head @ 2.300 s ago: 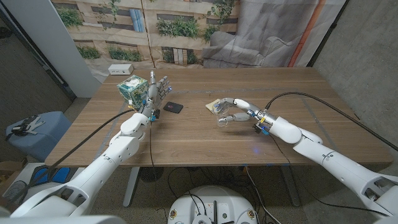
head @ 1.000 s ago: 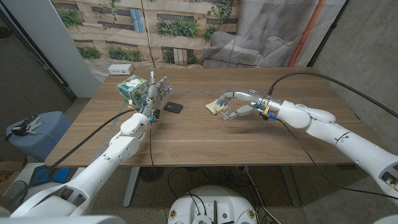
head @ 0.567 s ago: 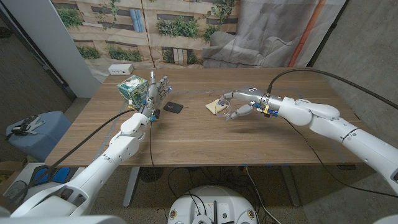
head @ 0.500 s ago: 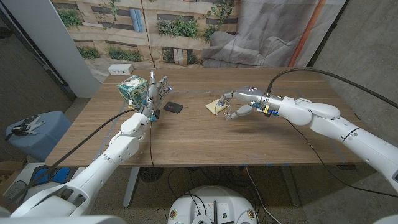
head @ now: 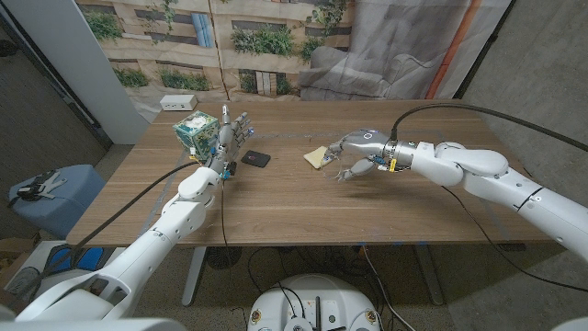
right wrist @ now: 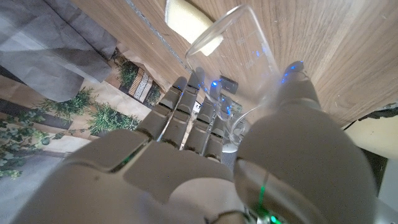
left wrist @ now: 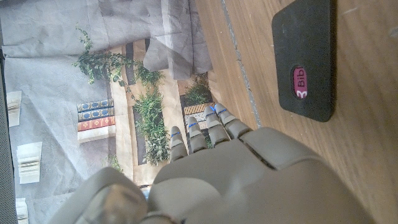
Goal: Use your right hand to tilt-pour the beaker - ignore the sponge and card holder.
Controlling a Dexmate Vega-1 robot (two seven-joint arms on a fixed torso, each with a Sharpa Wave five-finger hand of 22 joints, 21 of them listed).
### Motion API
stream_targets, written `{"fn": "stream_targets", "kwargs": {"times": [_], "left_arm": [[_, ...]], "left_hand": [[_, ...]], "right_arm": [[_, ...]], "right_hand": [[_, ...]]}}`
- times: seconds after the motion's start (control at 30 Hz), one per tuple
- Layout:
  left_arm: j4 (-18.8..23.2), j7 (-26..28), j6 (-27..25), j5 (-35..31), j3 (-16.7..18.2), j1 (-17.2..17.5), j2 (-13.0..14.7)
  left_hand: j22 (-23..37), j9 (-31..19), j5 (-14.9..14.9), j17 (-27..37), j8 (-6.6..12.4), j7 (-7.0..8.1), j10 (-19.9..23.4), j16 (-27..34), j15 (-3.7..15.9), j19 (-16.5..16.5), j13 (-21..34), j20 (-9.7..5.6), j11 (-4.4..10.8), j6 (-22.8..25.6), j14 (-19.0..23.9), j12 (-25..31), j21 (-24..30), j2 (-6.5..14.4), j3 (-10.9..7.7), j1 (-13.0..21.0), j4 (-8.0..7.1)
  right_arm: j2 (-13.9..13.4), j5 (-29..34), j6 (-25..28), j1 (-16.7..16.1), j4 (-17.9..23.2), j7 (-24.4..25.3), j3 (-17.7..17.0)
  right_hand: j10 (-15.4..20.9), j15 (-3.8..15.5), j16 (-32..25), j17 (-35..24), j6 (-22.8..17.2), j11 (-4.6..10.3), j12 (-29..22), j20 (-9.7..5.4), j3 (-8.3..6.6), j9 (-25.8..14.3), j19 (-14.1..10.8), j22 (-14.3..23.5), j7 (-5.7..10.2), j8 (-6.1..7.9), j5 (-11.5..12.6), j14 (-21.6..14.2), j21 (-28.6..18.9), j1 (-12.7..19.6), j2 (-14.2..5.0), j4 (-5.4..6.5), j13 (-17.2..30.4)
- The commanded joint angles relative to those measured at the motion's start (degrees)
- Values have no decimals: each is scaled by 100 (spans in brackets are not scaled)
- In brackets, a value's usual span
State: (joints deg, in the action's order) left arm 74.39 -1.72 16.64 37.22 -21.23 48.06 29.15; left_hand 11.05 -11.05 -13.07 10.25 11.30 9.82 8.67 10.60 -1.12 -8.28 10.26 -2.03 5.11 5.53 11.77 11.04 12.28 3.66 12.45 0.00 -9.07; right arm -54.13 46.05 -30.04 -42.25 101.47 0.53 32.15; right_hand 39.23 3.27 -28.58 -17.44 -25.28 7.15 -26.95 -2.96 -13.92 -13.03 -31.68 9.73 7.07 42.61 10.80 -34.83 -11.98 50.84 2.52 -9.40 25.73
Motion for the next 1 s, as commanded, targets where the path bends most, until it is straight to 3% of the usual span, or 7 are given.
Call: {"fn": "stream_targets", "kwargs": {"times": [0.03,0.53,0.8,1.0], "left_arm": [[-4,-3,3,1,1,-1,1],[-7,-3,3,0,-1,-3,-2],[-5,-1,2,-1,-1,-3,-2],[-5,-1,2,-1,-1,-3,-2]], "left_hand": [[18,-20,-25,31,19,48,59,27,1,-39,17,-55,0,6,38,34,42,148,31,9,7],[18,-20,-25,31,23,40,56,26,-5,-37,17,-54,0,17,33,33,41,148,30,10,8],[18,-20,-25,31,23,37,59,26,-4,-35,17,-51,8,17,33,34,40,148,30,9,8],[18,-20,-25,31,17,44,57,26,-6,-37,17,-53,3,2,33,33,41,147,30,9,8]], "right_arm": [[-307,1183,829,-182,800,-73,5],[-420,2081,1355,-235,1240,-313,171],[-469,2128,1337,-166,1376,-870,257],[-288,2280,1417,-21,1485,-1475,388]], "right_hand": [[489,909,23,2,-488,444,-30,-420,-107,-15,1,17,431,46,-8,-41,24,311,-712,119,1],[502,926,79,21,-477,446,6,-427,-114,-4,20,17,466,47,-16,-39,39,275,-742,123,-3],[469,889,146,45,-476,445,52,-405,-90,2,27,18,465,51,-23,7,44,186,-732,153,-7],[469,888,157,41,-471,450,65,-388,-79,5,33,18,465,51,-22,21,47,154,-737,163,-4]]}}
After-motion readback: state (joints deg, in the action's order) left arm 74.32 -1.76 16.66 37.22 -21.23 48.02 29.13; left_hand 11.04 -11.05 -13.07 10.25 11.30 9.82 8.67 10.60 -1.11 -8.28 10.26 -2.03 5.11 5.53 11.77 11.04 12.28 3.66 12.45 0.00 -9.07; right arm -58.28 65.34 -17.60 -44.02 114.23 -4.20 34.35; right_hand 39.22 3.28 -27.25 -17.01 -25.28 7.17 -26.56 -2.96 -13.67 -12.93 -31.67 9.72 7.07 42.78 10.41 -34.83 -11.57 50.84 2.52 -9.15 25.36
